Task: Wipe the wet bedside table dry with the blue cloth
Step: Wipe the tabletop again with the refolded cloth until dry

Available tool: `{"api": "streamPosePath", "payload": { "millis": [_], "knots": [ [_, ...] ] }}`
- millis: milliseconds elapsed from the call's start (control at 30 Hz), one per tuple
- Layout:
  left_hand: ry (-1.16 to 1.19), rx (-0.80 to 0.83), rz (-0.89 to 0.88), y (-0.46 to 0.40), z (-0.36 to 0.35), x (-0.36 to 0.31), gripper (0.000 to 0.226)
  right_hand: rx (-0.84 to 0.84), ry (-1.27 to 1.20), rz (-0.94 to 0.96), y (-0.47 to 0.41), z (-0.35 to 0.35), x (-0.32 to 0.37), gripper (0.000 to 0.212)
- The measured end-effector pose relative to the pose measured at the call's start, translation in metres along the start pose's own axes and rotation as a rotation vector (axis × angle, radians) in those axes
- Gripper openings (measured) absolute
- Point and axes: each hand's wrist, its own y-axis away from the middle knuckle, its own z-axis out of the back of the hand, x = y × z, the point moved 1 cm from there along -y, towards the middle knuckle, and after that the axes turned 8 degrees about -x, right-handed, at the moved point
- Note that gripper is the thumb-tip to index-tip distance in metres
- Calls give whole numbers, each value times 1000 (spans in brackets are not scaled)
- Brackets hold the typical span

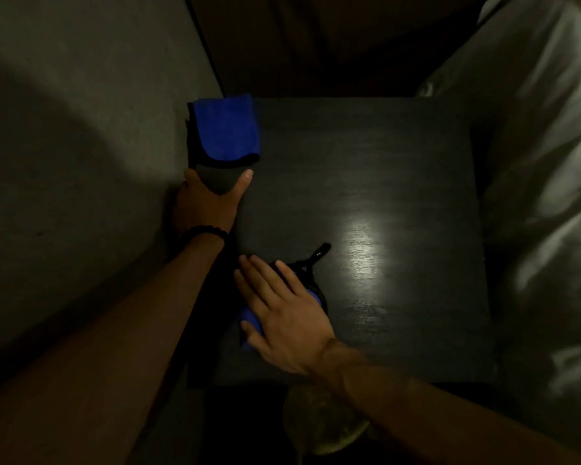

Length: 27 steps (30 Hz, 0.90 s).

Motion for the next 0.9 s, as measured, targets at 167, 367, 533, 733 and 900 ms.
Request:
{"api": "streamPosePath", "payload": {
  "millis": [167, 367, 533, 733, 900],
  "knots": [
    [-6, -20, -8, 3, 1, -1, 108, -16, 21, -19, 16, 6, -21, 72],
    [13, -8, -15, 3, 1, -3, 103, -20, 57, -59, 38, 13, -53, 75],
    [-12, -32, -2, 4, 1, -2, 105, -29, 78, -86, 56, 18, -79, 76],
    [33, -82, -57, 10, 3, -7, 100, -21, 121, -124, 77, 24, -106, 77],
    [20, -48, -28, 7, 3, -3, 100, -17, 142, -152, 92, 29, -124, 76]
  ]
}}
